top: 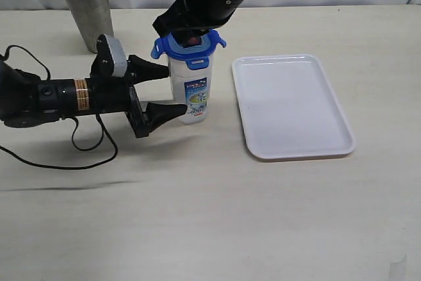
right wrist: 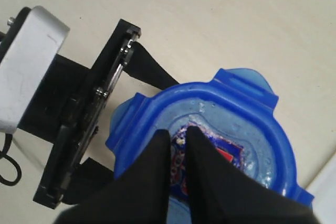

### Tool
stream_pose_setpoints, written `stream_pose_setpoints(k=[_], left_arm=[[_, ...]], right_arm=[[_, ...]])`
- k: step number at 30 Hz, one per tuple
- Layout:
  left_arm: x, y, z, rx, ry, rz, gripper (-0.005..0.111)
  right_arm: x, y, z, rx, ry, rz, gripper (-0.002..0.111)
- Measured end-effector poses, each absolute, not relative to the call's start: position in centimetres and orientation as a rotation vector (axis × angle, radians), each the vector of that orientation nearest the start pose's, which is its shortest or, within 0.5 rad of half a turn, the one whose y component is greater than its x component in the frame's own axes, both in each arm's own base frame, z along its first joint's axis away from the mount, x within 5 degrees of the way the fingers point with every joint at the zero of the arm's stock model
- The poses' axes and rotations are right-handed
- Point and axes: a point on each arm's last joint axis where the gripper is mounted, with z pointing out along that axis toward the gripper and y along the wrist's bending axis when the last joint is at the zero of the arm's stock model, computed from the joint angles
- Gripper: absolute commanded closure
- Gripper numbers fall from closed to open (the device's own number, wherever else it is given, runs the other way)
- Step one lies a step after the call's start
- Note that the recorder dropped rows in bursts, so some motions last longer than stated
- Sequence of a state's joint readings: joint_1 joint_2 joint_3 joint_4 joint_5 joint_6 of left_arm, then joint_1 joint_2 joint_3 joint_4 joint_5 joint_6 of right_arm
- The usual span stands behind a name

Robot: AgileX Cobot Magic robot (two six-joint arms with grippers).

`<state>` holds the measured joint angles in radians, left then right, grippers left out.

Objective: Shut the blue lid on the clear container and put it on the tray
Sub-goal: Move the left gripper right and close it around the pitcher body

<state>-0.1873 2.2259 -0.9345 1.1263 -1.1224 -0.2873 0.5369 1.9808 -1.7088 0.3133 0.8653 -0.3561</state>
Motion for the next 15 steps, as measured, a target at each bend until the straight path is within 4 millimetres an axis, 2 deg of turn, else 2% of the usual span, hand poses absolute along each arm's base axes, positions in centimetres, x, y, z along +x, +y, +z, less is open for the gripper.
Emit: stream_pose_setpoints(k=[8, 15], left_arm=[[33.7, -16.3, 7.5, 1.115, 1.508, -0.755, 0.022], [33.8, -17.3, 7.8, 1.060, 1.496, -0.709, 0.022]], right_arm=[[37.1, 24.6, 26.6, -0.962, 2.435, 0.447, 0.097], [37.1, 24.6, 26.6, -0.959, 2.440, 0.448, 0.097]])
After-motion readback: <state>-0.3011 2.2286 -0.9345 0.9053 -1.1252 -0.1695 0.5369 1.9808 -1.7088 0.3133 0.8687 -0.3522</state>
